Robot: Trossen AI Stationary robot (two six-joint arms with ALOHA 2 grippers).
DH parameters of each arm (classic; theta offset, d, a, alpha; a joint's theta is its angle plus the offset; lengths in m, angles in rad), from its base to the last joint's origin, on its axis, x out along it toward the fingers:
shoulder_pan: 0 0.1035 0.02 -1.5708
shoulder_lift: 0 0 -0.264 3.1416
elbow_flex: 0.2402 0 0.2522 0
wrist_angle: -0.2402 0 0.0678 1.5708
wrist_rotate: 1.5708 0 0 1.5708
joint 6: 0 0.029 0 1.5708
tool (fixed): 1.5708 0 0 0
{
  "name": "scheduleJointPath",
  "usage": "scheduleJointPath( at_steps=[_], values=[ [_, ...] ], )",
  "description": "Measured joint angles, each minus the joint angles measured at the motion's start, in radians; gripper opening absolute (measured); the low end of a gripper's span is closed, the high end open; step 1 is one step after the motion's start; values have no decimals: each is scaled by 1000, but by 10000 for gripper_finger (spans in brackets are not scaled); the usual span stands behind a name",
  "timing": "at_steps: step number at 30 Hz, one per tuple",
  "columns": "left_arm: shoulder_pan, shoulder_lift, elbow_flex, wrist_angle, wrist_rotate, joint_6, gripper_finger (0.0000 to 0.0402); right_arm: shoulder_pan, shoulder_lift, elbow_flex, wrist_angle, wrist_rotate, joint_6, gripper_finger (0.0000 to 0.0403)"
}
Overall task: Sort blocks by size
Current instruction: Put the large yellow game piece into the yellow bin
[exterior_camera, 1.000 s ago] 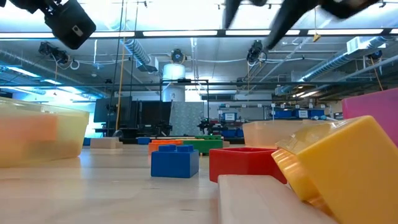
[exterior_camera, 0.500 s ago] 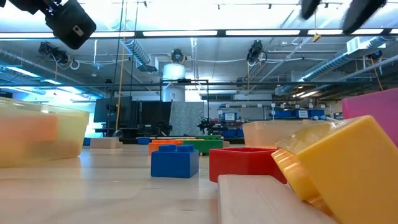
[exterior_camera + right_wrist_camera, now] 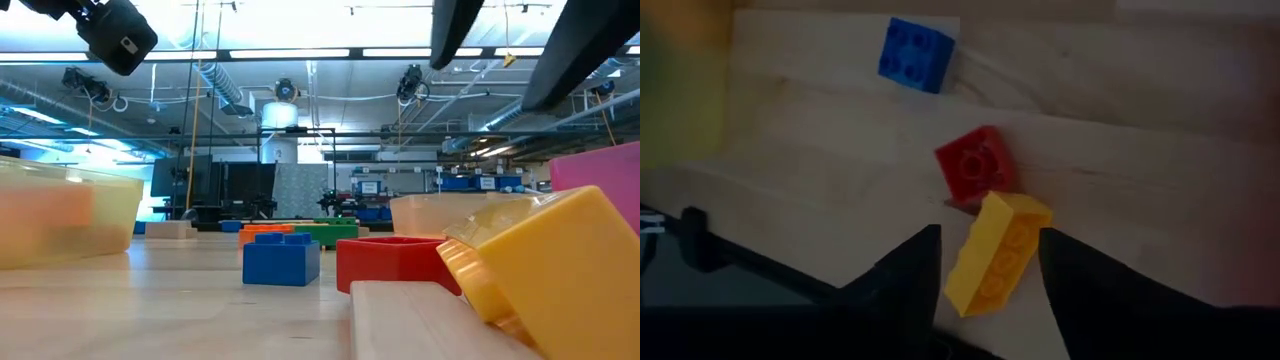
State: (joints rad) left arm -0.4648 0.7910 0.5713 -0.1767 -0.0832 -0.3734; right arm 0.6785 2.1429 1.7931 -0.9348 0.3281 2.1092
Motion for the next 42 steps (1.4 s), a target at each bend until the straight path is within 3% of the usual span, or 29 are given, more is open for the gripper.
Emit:
scheduleJointPath(
  at_steps=[5,14,19,21,29,34,39,42],
  values=[
    [0,0,0,0,0,-1,241,0,0,-2,68,10,-83,204],
    [0,0,0,2,0,0,241,-3,0,-2,115,6,-146,202],
    [0,0,0,1,0,0,241,-34,0,-1,127,-128,-148,201],
    [0,0,0,1,0,0,241,-42,0,11,127,-133,-147,201],
    [0,0,0,-1,0,3,241,-51,-1,159,-56,-131,-142,201],
    [0,0,0,-2,-10,6,241,-55,2,204,-70,-106,-134,197],
    [0,1,0,-8,-23,15,241,-60,127,324,-81,-141,-146,195],
    [0,1,0,-16,-23,26,241,-61,231,461,-249,-185,-145,194]
  ],
)
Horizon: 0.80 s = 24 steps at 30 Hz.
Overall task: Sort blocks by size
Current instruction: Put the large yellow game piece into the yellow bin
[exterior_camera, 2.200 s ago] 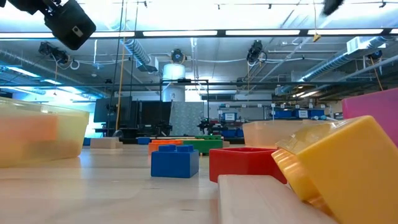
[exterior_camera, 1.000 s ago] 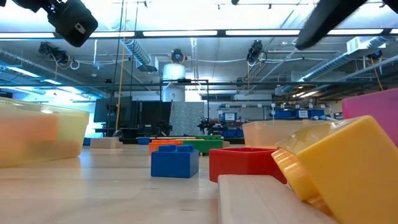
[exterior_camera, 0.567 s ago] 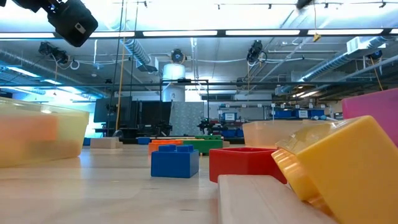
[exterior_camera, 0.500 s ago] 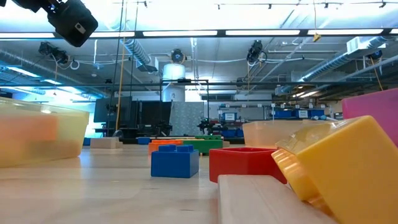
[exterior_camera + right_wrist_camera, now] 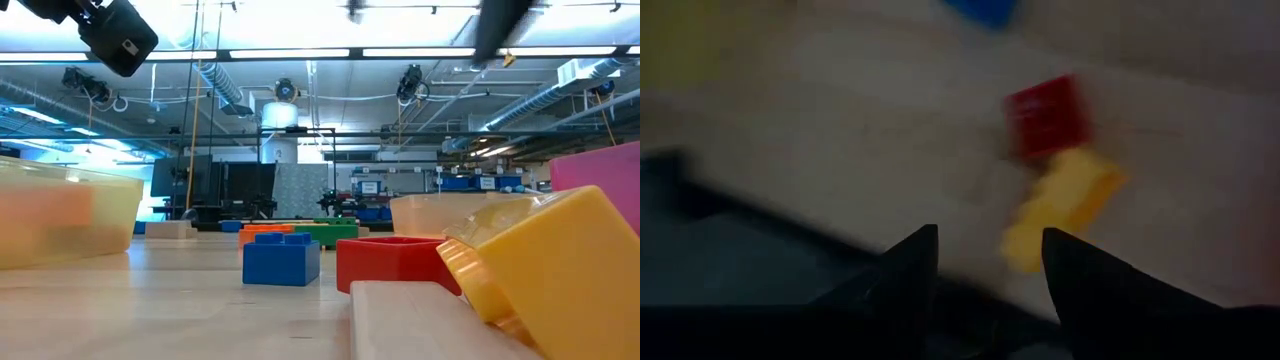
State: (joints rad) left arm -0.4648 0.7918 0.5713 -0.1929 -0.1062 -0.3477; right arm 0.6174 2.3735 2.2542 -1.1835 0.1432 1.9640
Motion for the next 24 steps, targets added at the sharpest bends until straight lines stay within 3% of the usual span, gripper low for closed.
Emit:
scheduleJointPath(
  at_steps=[3,7,17,24],
  values=[
    [0,1,0,-10,-5,0,241,-1,52,104,-128,-20,10,194],
    [0,9,0,-13,-13,0,241,0,31,46,-40,-29,53,194],
    [0,51,1,-3,-17,-1,241,2,97,45,-50,-103,51,197],
    [0,70,1,7,-19,-4,241,2,96,33,-47,-35,47,195]
  ],
)
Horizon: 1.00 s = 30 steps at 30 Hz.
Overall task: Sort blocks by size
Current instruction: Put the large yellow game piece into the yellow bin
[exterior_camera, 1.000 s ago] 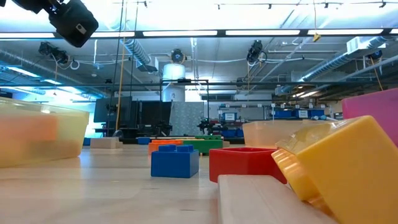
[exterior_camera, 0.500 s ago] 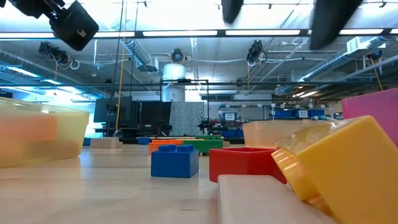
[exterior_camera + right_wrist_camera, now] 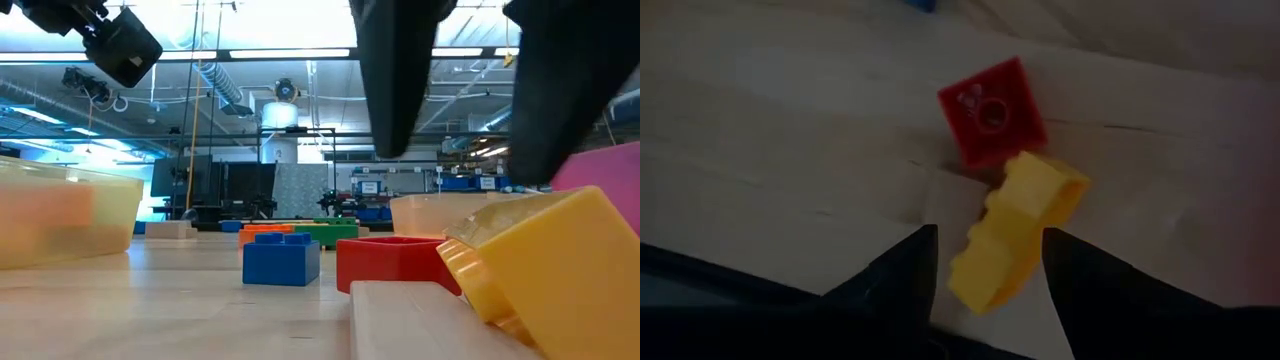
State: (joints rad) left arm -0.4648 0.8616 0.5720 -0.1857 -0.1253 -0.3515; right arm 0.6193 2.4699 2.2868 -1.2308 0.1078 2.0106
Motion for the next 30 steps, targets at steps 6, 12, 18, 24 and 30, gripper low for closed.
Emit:
scheduleJointPath(
  at_steps=[6,12,18,24,30],
  values=[
    [0,9,0,-1,0,0,241,4,0,-50,22,-7,1,196],
    [0,9,0,0,0,0,241,11,0,-142,114,-35,29,194],
    [0,9,0,19,0,4,241,10,-3,-172,171,-39,5,141],
    [0,9,0,69,-27,6,241,10,-4,-172,180,-35,-47,103],
    [0,9,0,89,-38,6,241,5,-7,-110,137,11,-122,103]
  ],
)
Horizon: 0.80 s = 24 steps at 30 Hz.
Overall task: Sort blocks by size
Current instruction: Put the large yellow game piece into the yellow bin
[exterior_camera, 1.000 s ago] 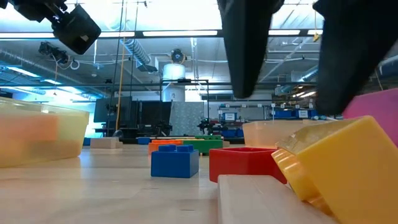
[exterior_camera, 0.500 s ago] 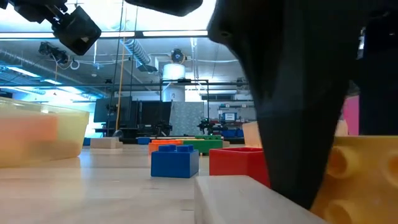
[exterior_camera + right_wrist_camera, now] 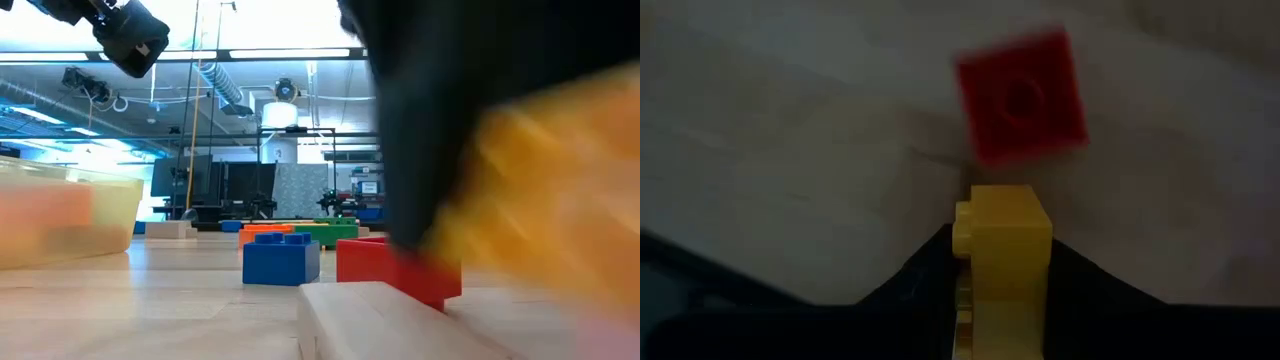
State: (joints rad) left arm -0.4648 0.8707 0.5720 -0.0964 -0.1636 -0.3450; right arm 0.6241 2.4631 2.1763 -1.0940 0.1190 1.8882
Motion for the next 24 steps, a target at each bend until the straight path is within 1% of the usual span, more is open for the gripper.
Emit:
scheduleJointPath(
  at_steps=[2,6,9,14,16,19,22,24],
  values=[
    [0,0,0,6,-3,0,241,-4,-14,27,-36,57,-19,103],
    [0,1,0,53,-41,1,241,-15,-76,64,-142,230,-81,103],
    [0,6,0,94,-87,1,241,-31,-141,64,-250,358,-139,103],
    [2,54,0,187,-172,0,241,-91,-246,64,-443,519,-257,103],
    [11,86,0,228,-182,1,241,-130,-287,64,-478,564,-347,103],
    [39,137,0,273,-184,-3,241,-200,-349,38,-462,611,-531,103],
    [75,182,0,343,-185,-26,241,-279,-417,-35,-417,614,-686,103],
    [95,204,0,390,-185,-31,241,-331,-471,-112,-341,591,-794,103]
  ],
)
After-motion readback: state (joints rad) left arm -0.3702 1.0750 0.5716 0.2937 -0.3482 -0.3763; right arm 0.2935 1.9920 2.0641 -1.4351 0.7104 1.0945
